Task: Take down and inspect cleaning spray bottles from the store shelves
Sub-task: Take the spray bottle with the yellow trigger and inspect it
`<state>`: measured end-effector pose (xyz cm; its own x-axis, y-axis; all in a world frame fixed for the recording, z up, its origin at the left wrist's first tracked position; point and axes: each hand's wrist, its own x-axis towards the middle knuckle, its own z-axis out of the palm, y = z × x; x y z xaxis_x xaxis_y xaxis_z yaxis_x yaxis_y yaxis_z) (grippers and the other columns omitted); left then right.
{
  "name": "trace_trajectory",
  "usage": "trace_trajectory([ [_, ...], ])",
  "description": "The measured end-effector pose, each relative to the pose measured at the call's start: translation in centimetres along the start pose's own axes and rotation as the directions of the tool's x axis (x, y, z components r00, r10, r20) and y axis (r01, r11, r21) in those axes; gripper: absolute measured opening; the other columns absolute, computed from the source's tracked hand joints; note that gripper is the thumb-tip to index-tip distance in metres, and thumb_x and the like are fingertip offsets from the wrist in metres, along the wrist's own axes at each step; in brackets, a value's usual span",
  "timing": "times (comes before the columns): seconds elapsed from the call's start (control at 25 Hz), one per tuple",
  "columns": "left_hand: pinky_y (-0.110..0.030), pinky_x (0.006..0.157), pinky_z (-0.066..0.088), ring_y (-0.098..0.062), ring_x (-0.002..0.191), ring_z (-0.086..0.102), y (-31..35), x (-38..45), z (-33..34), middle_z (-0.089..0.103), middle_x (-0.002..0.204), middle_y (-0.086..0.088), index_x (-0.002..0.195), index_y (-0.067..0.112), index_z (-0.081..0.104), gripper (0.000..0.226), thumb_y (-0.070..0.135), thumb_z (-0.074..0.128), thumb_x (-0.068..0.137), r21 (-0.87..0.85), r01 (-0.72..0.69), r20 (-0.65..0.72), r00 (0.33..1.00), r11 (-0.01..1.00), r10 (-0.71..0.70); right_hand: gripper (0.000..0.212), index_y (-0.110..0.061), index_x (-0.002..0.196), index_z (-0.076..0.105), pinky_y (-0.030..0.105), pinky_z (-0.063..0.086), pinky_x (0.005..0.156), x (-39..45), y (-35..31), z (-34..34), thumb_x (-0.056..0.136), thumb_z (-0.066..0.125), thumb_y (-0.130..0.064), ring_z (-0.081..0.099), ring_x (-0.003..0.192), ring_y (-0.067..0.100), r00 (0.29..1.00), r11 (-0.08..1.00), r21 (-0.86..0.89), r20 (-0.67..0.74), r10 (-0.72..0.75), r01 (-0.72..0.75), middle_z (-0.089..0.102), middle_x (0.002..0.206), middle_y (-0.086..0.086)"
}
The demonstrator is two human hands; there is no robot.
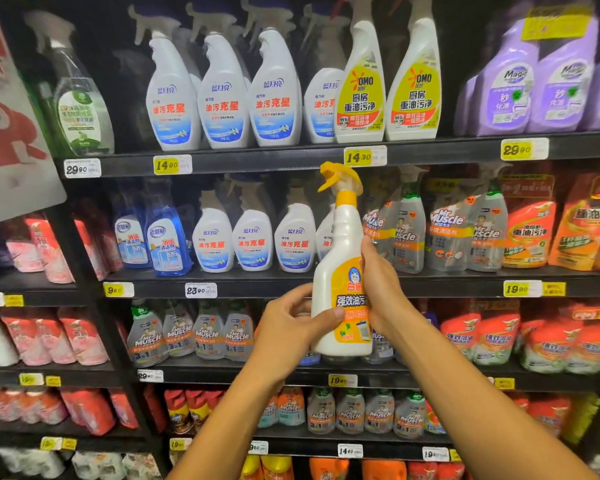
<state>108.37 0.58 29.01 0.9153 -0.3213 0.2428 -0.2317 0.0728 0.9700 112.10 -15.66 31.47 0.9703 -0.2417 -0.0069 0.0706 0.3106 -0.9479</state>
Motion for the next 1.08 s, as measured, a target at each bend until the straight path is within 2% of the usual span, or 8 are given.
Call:
trace_trajectory([
  [0.16, -0.026, 0.078, 0.056, -0.013, 0.101, 0.07, -0.5, -0.1, -0.4, 0.072, 0.114, 0.002, 0.127, 0.026, 0.061, 0.051, 0.036, 0.074, 0.079, -0.095, 0.062, 0.117, 0.992, 0.994, -0.051, 0.043, -0.016, 0.097, 0.064, 0.027, 0.055, 0.049, 0.6, -0.3, 0.1, 0.101, 0.042, -0.054, 0.071, 0.058, 0.016, 0.993, 0.994, 0.017, -0.054, -0.102, 0.103, 0.073, 0.066, 0.004],
  [0.24, -0.035, 0.087, 0.054, -0.019, 0.115, 0.064, -1.3, -0.3, -0.3, 0.065, 0.126, -0.003, 0.134, 0.025, 0.054, 0.07, 0.049, 0.079, 0.073, -0.178, 0.202, 0.213, 0.964, 0.963, -0.162, 0.044, -0.019, 0.09, 0.063, 0.025, 0.053, 0.05, 0.6, -0.6, 0.1, 0.1, 0.041, -0.056, 0.069, 0.056, 0.012, 0.993, 0.989, 0.085, -0.027, -0.116, 0.118, 0.07, 0.061, 0.0],
  [0.32, -0.046, 0.096, 0.053, -0.03, 0.12, 0.06, -2.5, -0.7, 0.7, 0.063, 0.13, -0.013, 0.13, 0.017, 0.058, 0.084, 0.052, 0.088, 0.06, -0.338, 0.31, 0.31, 0.928, 0.889, -0.206, 0.047, -0.019, 0.09, 0.065, 0.028, 0.053, 0.057, 0.4, -0.7, 0.5, 0.099, 0.041, -0.059, 0.069, 0.06, 0.011, 0.992, 0.987, 0.104, 0.019, -0.127, 0.124, 0.069, 0.063, -0.002],
  [0.44, -0.044, 0.094, 0.055, -0.027, 0.106, 0.066, -3.6, -0.9, 1.9, 0.071, 0.111, -0.013, 0.118, 0.009, 0.066, 0.076, 0.045, 0.091, 0.057, -0.46, 0.224, 0.237, 0.964, 0.859, -0.124, 0.062, -0.008, 0.116, 0.063, 0.041, 0.055, 0.077, 0.1, -0.7, 1.1, 0.099, 0.034, -0.061, 0.069, 0.083, 0.023, 0.987, 0.988, 0.031, 0.058, -0.15, 0.149, 0.071, 0.084, 0.007],
  [0.56, -0.029, 0.076, 0.057, -0.018, 0.094, 0.07, -3.9, -1.1, 2.4, 0.073, 0.104, -0.009, 0.121, 0.006, 0.061, 0.072, 0.04, 0.083, 0.062, -0.392, 0.133, 0.086, 0.99, 0.91, -0.108, 0.075, -0.011, 0.135, 0.056, 0.036, 0.058, 0.086, 0.0, -1.7, 0.9, 0.094, 0.025, -0.066, 0.07, 0.105, 0.022, 0.969, 0.973, -0.079, 0.14, -0.203, 0.215, 0.074, 0.111, 0.009],
  [0.64, -0.03, 0.078, 0.056, -0.018, 0.095, 0.07, -3.9, -1.1, 2.7, 0.073, 0.106, -0.008, 0.12, 0.01, 0.061, 0.07, 0.042, 0.081, 0.06, -0.326, 0.111, 0.021, 0.994, 0.939, -0.11, 0.078, -0.017, 0.141, 0.05, 0.035, 0.057, 0.089, -0.3, -2.2, 0.8, 0.085, 0.032, -0.068, 0.067, 0.113, 0.021, 0.953, 0.966, -0.086, 0.204, -0.224, 0.245, 0.07, 0.122, 0.007],
  [0.8, -0.039, 0.092, 0.054, -0.019, 0.103, 0.069, -4.2, -0.9, 2.8, 0.074, 0.108, -0.002, 0.116, 0.018, 0.063, 0.066, 0.045, 0.082, 0.059, -0.24, 0.082, 0.001, 0.996, 0.967, -0.084, 0.065, -0.023, 0.136, 0.048, 0.043, 0.054, 0.095, -0.3, -2.2, 0.7, 0.082, 0.047, -0.06, 0.068, 0.111, 0.02, 0.933, 0.953, -0.071, 0.236, -0.27, 0.294, 0.068, 0.124, 0.005],
  [1.08, -0.038, 0.093, 0.053, -0.021, 0.109, 0.067, -4.7, -0.7, 2.6, 0.072, 0.113, -0.003, 0.118, 0.02, 0.062, 0.07, 0.047, 0.083, 0.056, -0.233, 0.088, 0.026, 0.996, 0.968, -0.084, 0.054, -0.029, 0.126, 0.052, 0.039, 0.057, 0.09, -0.4, -2.2, 0.1, 0.082, 0.052, -0.059, 0.069, 0.109, 0.019, 0.917, 0.948, -0.076, 0.286, -0.277, 0.31, 0.069, 0.122, 0.003],
])
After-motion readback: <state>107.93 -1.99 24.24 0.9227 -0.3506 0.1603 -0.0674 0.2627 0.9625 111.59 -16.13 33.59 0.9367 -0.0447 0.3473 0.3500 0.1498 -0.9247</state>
